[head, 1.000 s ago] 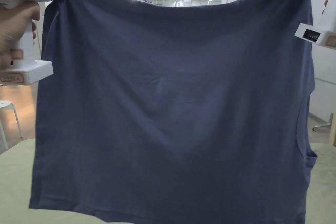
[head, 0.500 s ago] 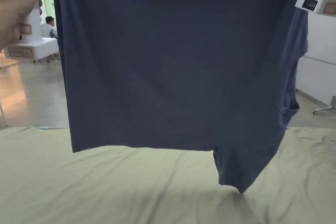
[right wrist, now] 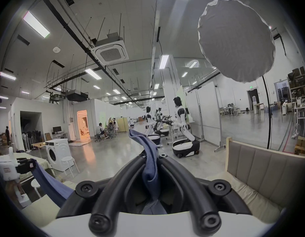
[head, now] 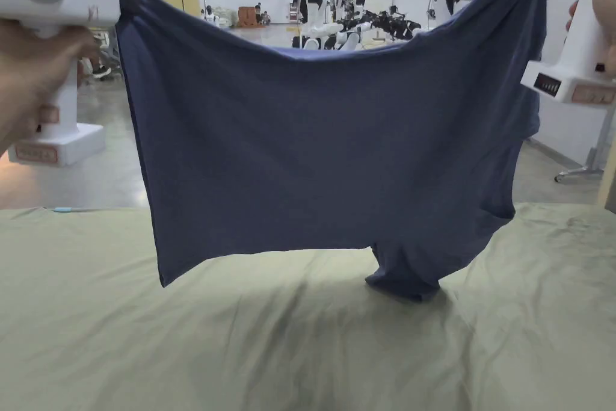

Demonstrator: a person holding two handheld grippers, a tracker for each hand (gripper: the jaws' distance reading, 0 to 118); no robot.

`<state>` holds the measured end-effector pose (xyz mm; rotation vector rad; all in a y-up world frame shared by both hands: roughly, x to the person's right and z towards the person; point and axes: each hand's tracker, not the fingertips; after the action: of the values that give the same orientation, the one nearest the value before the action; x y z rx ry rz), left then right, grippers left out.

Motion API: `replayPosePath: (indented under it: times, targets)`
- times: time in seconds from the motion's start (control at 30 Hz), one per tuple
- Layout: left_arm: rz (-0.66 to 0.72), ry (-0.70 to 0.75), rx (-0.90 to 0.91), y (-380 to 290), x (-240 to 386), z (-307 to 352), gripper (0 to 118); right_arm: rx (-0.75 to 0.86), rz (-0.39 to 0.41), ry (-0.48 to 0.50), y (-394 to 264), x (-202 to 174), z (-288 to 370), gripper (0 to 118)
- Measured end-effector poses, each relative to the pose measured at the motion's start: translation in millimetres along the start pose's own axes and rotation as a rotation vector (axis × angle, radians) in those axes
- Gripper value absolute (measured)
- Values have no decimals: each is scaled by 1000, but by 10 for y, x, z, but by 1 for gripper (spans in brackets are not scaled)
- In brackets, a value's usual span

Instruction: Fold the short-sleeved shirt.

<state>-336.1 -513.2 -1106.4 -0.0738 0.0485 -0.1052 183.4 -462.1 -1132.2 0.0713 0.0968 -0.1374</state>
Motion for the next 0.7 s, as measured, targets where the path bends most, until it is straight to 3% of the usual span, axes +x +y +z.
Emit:
replayPosePath:
  times: [0.17, 0.33, 0.43, 0.5, 0.7]
  targets:
    - [3, -73, -43, -657, 136, 383, 2, -72, -38, 63, -604, 172, 395, 5]
    - [11, -148, -97, -1421, 213, 959, 2, -183, -54, 154, -1487, 275, 1197, 5]
    - [47, -197, -150, -1864, 246, 1408, 2, -241, -47, 170, -1998, 306, 1721, 5]
    - [-4, -198, -171, -2136, 317, 1696, 2, -269, -39, 190, -2285, 344, 2050, 5]
    - [52, -215, -313, -3027, 387, 2622, 2, -436, -119, 189, -3112, 490, 3133, 5]
